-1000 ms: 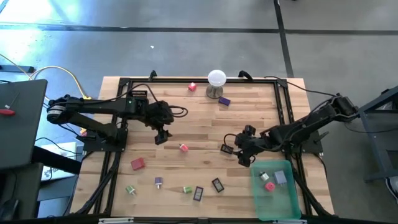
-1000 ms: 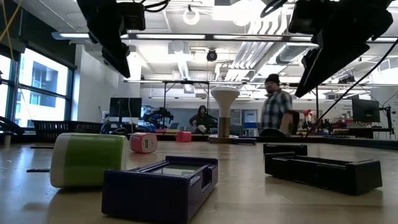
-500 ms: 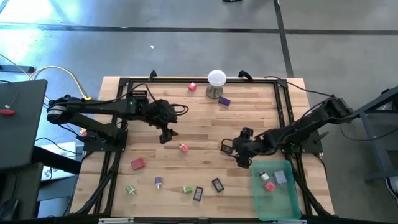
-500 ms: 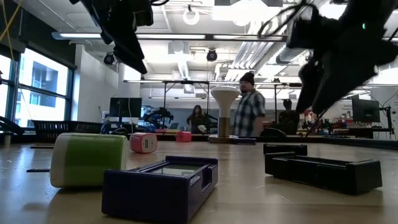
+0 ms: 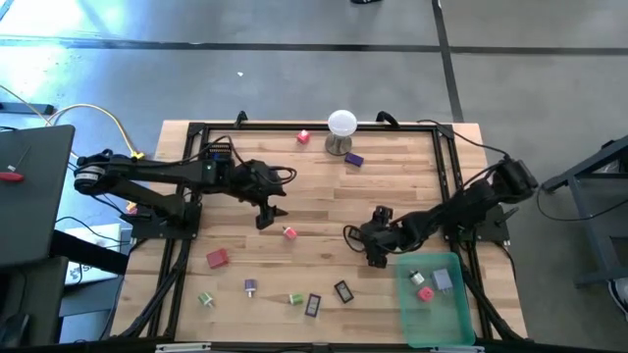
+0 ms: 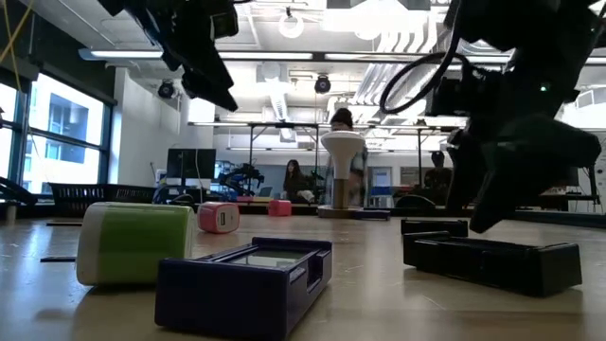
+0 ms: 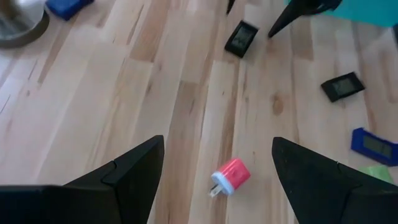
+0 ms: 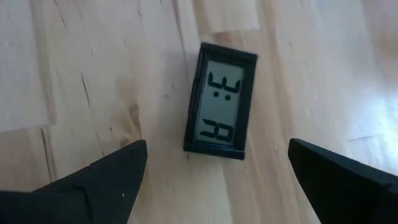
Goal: Pick & Place Office items
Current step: Put the black digital clock into the black bin
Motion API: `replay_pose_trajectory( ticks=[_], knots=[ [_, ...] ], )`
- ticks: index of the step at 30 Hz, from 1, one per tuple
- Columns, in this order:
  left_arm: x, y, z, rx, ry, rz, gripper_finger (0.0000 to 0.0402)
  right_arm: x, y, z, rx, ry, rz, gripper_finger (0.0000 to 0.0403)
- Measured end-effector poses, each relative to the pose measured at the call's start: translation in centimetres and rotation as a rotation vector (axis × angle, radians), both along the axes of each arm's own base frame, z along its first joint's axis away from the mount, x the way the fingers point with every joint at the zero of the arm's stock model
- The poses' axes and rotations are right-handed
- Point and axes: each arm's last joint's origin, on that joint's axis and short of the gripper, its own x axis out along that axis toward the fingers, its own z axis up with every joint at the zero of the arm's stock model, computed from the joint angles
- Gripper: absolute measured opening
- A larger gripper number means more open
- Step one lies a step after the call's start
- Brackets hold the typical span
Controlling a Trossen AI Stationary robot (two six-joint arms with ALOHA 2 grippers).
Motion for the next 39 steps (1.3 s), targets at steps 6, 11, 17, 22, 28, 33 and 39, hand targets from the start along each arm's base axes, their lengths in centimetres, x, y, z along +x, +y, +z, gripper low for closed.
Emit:
replay_pose_trajectory(
  ticks=[6,11,17,22,28,33,39],
  knots=[
    [0.4,-1.1,0.4,0.002,-0.052,-0.045,0.0291,0.9,-0.1,-1.2,0.028,-0.003,-0.007,0.038],
    [0.4,-2.1,0.5,-0.005,-0.061,-0.079,0.0291,1.2,-0.2,-2.1,0.039,0.018,-0.034,0.038],
    [0.3,-3.5,0.5,-0.017,-0.059,-0.125,0.0291,1.5,-0.7,-2.3,0.132,0.033,-0.043,0.0352],
    [0.3,-4.3,0.5,-0.026,-0.062,-0.153,0.0291,1.7,-1.2,-2.3,0.148,0.036,-0.053,0.0295],
    [0.2,-4.9,0.5,-0.036,-0.062,-0.168,0.0291,1.7,-1.5,-2.4,0.158,0.04,-0.06,0.023],
    [0.4,-5.1,0.3,-0.022,-0.057,-0.16,0.0291,1.7,-1.5,-2.4,0.161,0.042,-0.054,0.0171],
    [1.6,-5.4,-1.0,-0.004,-0.019,-0.144,0.0291,1.7,-1.5,-2.4,0.163,0.043,-0.053,0.0138]
  ],
)
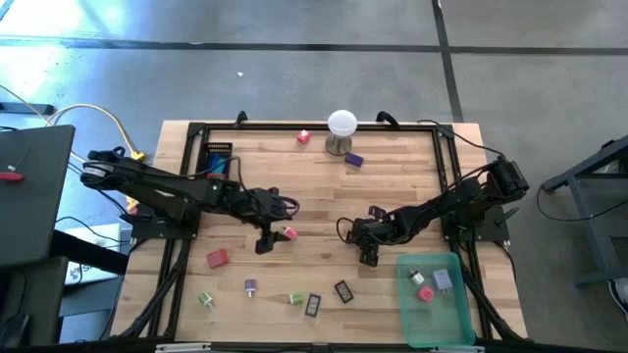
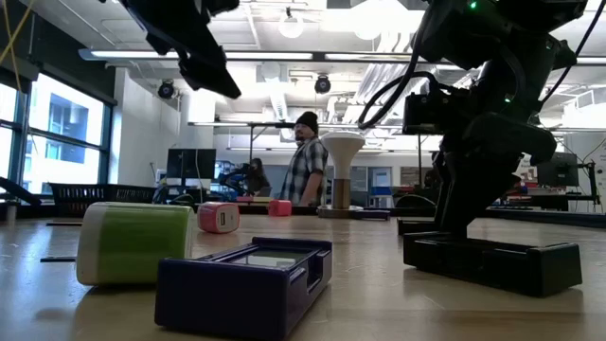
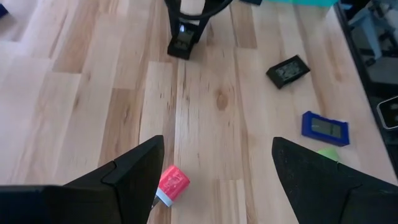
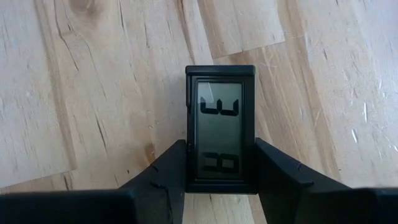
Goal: Pick & Place Office items
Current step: Put the black digital clock into the black bin
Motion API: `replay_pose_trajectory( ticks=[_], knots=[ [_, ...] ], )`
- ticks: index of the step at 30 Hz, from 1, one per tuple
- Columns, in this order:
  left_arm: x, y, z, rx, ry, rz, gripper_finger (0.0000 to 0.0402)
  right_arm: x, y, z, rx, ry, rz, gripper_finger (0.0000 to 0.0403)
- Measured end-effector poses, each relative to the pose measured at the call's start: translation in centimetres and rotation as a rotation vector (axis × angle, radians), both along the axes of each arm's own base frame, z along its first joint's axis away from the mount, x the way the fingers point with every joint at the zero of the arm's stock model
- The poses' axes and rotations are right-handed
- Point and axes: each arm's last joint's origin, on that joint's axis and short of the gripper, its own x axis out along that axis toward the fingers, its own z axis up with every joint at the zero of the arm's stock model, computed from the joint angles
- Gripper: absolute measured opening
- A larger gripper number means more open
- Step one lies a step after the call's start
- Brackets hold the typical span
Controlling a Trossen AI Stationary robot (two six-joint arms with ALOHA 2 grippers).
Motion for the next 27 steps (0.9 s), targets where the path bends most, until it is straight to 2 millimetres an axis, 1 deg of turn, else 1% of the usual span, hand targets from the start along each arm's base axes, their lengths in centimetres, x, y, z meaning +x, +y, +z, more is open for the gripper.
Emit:
replay_pose_trajectory(
  ticks=[6,9,13,16,18,24,27],
  knots=[
    [0.8,-0.1,-0.9,0.01,0.021,-0.006,0.0291,-0.1,0.0,0.2,-0.006,-0.009,-0.003,0.0138],
    [0.8,-0.1,-0.9,0.009,0.019,-0.006,0.0291,-0.1,-0.1,0.9,-0.006,-0.036,-0.004,0.0138],
    [0.8,-0.1,-0.7,0.006,0.0,-0.005,0.0291,-0.7,-0.3,2.2,-0.036,-0.065,0.0,0.0138],
    [0.9,-0.1,-0.6,0.004,-0.011,-0.005,0.0291,-0.4,-0.4,3.7,-0.06,-0.158,-0.012,0.0138],
    [1.0,-0.1,-0.5,-0.003,-0.021,-0.002,0.0291,-0.5,-0.4,4.3,-0.082,-0.19,-0.005,0.0138],
    [1.1,-0.2,-0.4,-0.059,-0.034,0.039,0.0291,0.5,0.0,5.2,-0.119,-0.324,0.078,0.0138],
    [1.2,-0.2,-0.2,-0.027,-0.056,0.013,0.0291,0.9,0.1,5.6,-0.115,-0.372,0.115,0.0138]
  ],
)
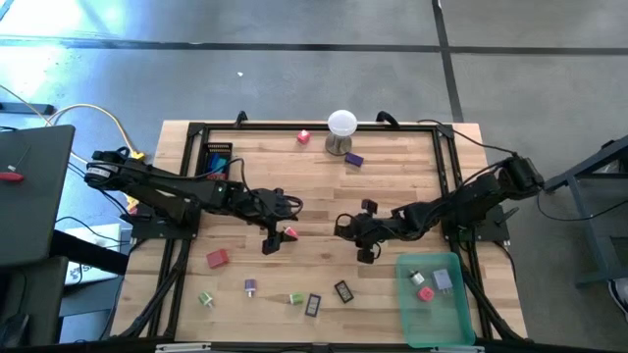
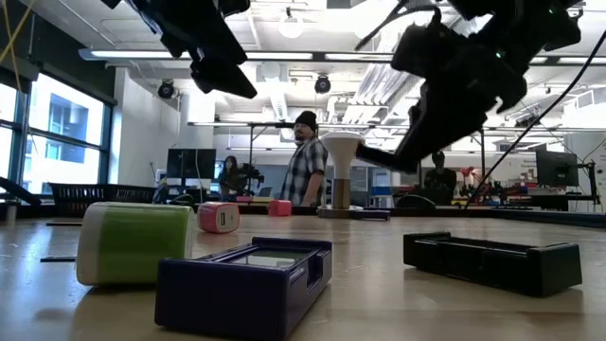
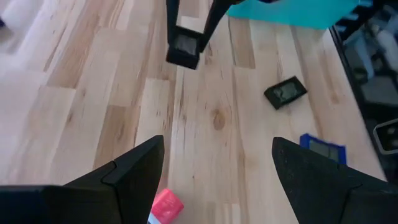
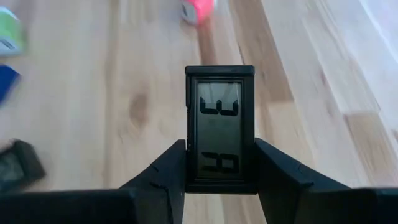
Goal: Pick & Place Office items
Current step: Put the black digital clock into the black bin
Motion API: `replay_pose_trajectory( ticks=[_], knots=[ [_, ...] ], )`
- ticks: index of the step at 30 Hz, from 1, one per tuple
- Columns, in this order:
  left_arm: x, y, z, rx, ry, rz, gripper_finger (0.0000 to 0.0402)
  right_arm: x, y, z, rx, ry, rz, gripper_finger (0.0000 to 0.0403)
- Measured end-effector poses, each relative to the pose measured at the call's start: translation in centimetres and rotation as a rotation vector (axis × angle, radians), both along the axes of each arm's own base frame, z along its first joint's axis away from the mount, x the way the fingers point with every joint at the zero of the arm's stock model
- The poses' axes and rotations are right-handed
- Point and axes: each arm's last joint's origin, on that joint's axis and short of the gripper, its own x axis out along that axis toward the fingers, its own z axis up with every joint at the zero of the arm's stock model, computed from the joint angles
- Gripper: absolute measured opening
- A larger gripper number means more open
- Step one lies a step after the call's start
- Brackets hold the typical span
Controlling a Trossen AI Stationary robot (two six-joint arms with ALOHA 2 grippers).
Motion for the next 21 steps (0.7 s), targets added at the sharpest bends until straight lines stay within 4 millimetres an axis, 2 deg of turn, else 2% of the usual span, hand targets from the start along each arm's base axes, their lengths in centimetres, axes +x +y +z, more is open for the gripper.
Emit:
replay_pose_trajectory(
  ticks=[3,6,12,21],
  knots=[
    [0.2,0.0,0.2,0.123,-0.049,-0.08,0.0291,0.4,0.2,0.4,-0.004,-0.052,0.049,0.0138],
    [0.6,-0.1,0.5,0.324,-0.128,-0.216,0.0291,1.0,0.4,1.1,0.032,-0.122,0.095,0.0138],
    [1.1,-1.4,0.3,0.628,-0.218,-0.448,0.0291,1.9,0.6,2.7,0.127,-0.177,0.186,0.0138],
    [3.0,-3.5,-0.9,0.95,-0.283,-0.484,0.0291,3.3,0.5,5.2,0.187,-0.255,0.24,0.0138]
  ],
)
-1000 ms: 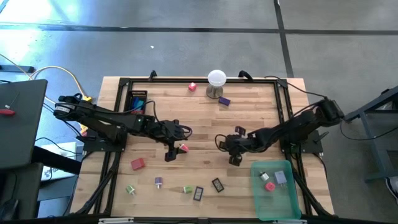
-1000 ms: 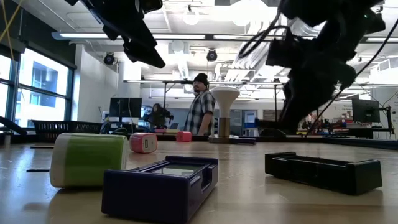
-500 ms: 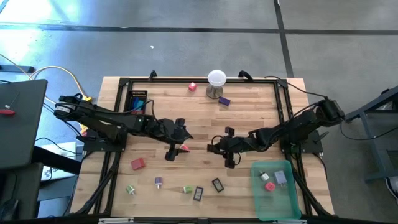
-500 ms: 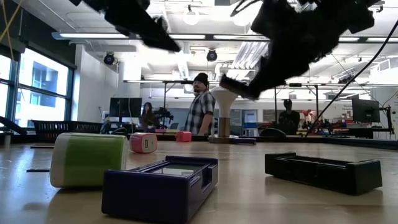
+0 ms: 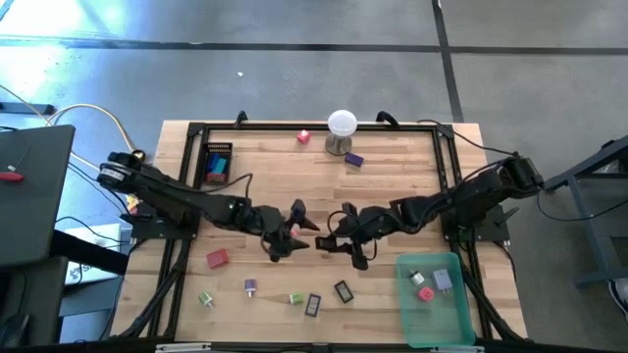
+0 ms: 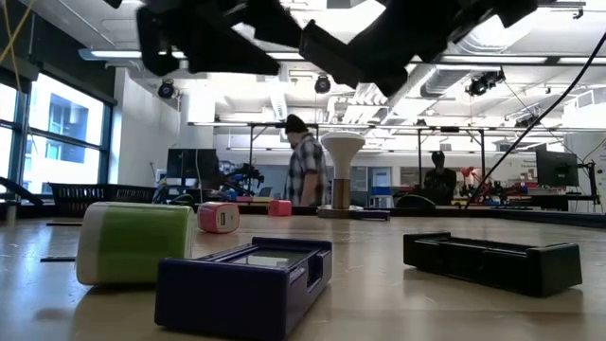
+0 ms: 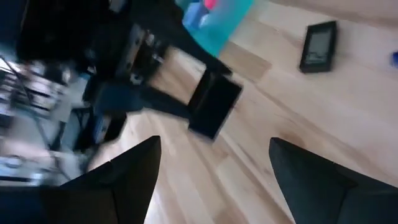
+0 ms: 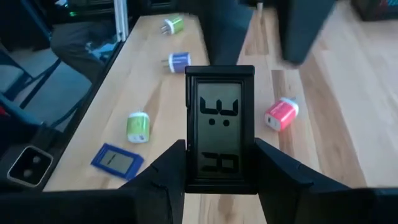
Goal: Pick & Place Office items
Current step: Put the black digital clock into the black bin
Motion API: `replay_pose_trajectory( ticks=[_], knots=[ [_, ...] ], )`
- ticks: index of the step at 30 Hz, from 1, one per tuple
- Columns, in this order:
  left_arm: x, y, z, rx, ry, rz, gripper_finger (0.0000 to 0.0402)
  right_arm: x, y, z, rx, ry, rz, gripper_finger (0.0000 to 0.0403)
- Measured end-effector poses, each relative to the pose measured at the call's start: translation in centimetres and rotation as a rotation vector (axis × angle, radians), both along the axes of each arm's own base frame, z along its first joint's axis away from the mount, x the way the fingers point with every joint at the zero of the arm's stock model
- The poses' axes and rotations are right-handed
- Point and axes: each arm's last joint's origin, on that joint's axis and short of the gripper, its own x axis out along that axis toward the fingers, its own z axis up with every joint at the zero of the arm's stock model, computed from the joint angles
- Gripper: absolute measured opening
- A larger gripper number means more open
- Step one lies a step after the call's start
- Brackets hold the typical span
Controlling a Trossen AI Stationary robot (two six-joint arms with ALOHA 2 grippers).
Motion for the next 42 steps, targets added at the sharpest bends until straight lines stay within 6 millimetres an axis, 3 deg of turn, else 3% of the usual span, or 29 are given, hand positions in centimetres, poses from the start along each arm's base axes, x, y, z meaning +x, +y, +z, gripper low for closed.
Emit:
replay_pose_trajectory(
  ticks=[11,24,42],
  knots=[
    [0.7,-1.2,-0.6,0.193,-0.062,-0.014,0.0288,0.6,-2.0,0.5,0.072,0.003,-0.05,0.0138],
    [1.4,-0.5,-0.7,0.305,-0.095,0.055,0.0225,0.7,-2.6,0.6,0.114,0.007,-0.041,0.0138],
    [1.3,-0.4,-0.9,0.302,-0.08,0.049,0.0059,0.8,-4.3,0.3,0.17,0.048,-0.074,0.0144]
  ],
)
